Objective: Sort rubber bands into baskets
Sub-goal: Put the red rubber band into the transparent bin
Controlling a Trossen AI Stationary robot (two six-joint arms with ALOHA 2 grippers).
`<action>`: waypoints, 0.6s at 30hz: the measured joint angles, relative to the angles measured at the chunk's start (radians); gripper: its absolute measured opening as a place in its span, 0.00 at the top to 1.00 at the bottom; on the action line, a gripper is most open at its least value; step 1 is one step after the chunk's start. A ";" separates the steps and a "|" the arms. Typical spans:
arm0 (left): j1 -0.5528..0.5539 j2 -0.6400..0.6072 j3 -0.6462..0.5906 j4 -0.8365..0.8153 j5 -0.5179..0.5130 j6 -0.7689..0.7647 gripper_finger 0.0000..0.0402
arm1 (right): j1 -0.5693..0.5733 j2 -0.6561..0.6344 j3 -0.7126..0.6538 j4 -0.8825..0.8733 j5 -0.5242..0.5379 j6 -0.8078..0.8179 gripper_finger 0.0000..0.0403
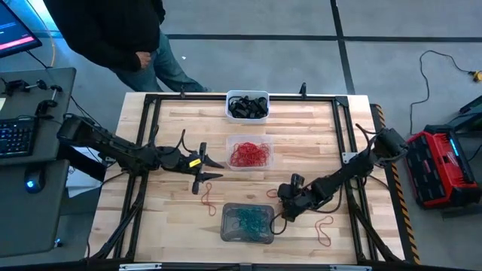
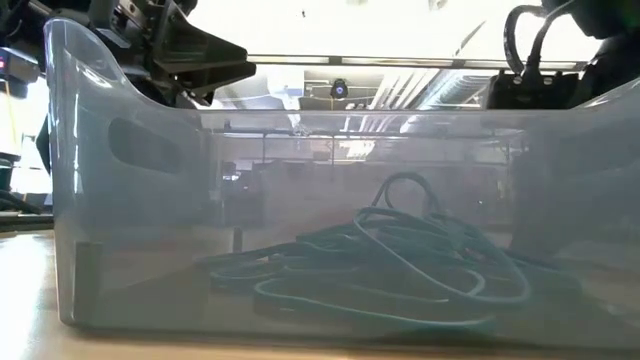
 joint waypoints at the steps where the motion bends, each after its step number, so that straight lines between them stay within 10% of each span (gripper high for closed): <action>1: 0.000 0.000 0.000 -0.001 0.000 0.000 0.68 | 0.003 0.006 0.000 0.003 0.005 0.000 0.75; 7: 0.000 0.000 0.000 -0.004 -0.007 -0.006 0.68 | -0.004 0.021 0.005 0.005 0.002 -0.032 0.97; 18: 0.000 0.000 0.000 -0.003 -0.007 -0.009 0.68 | -0.043 0.028 0.203 -0.231 0.120 -0.162 0.99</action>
